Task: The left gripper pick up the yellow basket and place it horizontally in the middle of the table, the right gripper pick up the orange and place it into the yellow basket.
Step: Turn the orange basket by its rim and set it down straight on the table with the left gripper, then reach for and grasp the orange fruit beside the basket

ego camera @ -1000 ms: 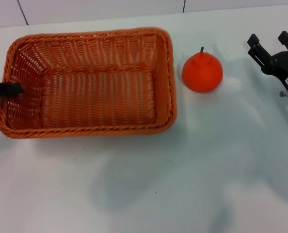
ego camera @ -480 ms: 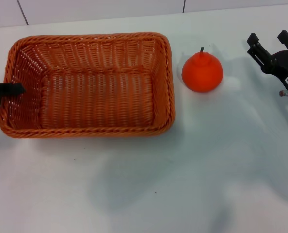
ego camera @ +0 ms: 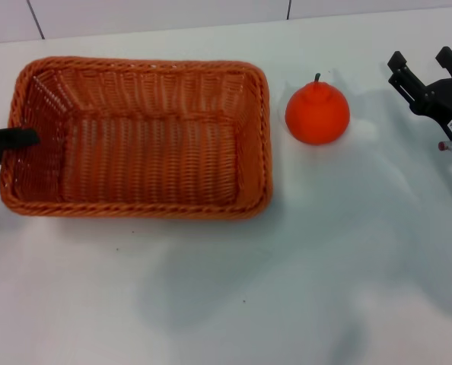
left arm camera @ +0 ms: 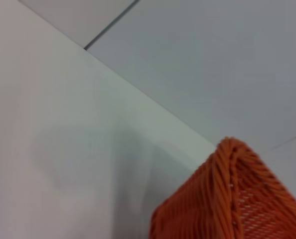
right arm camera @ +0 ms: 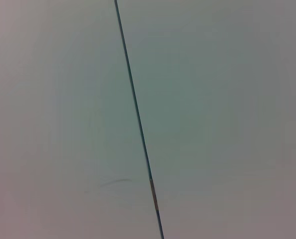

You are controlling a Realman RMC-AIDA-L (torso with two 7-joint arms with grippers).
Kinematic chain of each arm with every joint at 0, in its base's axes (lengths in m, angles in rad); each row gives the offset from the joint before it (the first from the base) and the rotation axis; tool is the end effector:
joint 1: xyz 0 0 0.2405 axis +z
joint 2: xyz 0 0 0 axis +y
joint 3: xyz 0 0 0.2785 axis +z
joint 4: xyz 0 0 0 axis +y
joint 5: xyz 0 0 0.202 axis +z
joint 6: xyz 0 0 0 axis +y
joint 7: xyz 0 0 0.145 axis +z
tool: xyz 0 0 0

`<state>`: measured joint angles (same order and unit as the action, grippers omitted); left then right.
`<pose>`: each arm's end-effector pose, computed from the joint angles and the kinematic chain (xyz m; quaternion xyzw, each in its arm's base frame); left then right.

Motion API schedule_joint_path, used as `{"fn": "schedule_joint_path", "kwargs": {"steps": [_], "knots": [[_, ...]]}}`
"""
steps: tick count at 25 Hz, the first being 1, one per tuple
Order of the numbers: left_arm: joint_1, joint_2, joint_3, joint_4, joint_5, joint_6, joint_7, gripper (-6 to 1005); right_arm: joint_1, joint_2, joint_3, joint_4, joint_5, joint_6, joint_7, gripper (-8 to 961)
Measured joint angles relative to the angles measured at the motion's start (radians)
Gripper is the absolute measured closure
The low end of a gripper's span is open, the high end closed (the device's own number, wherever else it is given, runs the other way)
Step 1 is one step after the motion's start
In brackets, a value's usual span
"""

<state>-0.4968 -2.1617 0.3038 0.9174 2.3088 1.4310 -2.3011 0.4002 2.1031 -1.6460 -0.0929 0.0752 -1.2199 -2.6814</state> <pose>-0.3323 0.3355 0.0342 -0.6836 -0.6413 -0.2705 0.2197 0.3473 0.3194 -0.0232 -0.2954 -0.6917 -0.5509 0.3617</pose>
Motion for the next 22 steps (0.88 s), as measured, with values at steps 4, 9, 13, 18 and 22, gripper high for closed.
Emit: {"fn": "schedule_joint_path", "kwargs": {"steps": [4, 9, 13, 18, 22], "knots": [[0.000, 0.001, 0.014, 0.001, -0.003, 0.002, 0.001, 723, 0.001, 0.000, 0.000, -0.002, 0.000, 0.003, 0.000, 28], [0.008, -0.001, 0.015, 0.004, -0.035, -0.001, 0.006, 602, 0.002, 0.000, 0.000, 0.000, 0.000, 0.004, 0.000, 29], [0.011, 0.000, 0.014, 0.011, -0.063, -0.001, 0.030, 505, 0.002, 0.000, 0.000, 0.002, 0.000, 0.005, 0.000, 29], [0.029, 0.000, 0.013, 0.013, -0.139, -0.009, 0.076, 377, 0.001, 0.000, 0.000, 0.004, 0.000, 0.005, 0.000, 29], [0.041, 0.002, 0.007, 0.035, -0.195, -0.026, 0.136, 188, -0.001, 0.000, 0.000, 0.005, 0.000, 0.002, 0.000, 29]]}}
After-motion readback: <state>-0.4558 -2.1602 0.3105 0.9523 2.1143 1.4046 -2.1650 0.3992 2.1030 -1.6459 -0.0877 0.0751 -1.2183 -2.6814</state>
